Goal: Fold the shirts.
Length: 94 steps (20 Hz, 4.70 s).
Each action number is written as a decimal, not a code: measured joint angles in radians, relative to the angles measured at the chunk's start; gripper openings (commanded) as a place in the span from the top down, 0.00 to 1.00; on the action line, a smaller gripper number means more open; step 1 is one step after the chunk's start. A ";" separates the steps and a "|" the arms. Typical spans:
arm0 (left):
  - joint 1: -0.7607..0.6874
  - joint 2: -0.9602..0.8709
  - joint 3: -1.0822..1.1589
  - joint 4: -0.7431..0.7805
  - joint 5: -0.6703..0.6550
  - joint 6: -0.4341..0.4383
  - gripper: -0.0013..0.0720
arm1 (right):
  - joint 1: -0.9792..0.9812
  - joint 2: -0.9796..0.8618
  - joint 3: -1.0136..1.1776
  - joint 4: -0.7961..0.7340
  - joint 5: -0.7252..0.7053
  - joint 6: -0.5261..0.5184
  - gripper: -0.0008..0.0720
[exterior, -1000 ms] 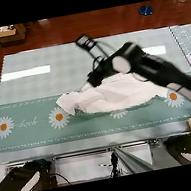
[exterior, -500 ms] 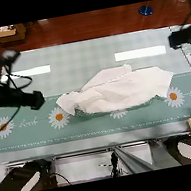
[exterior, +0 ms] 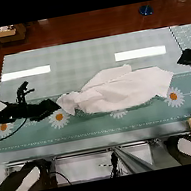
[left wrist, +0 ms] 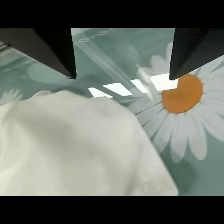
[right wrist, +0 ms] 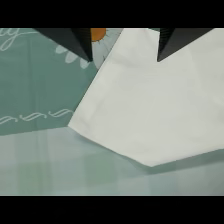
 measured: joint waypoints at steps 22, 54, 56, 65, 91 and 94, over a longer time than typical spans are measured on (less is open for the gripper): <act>0.042 -0.379 -0.004 -0.596 -0.116 0.366 0.95 | -0.248 0.000 -0.245 0.121 0.027 -0.056 0.31; 0.116 -0.192 0.488 -0.871 -0.341 0.494 0.96 | -0.149 0.163 -0.119 0.855 -0.133 -0.340 0.95; 0.119 -0.162 0.673 -0.874 -0.350 0.446 0.96 | -0.148 0.230 -0.006 0.863 -0.142 -0.315 0.95; 0.123 -0.087 1.400 -0.837 -0.356 0.153 0.96 | -0.147 0.436 0.360 0.872 -0.184 -0.166 0.96; -0.046 -0.204 0.690 0.059 -0.074 0.054 0.95 | 0.093 0.050 0.303 0.290 0.291 0.092 0.95; -0.064 -0.311 0.681 0.011 0.075 0.081 0.95 | 0.159 -0.080 0.297 0.277 0.101 0.091 0.96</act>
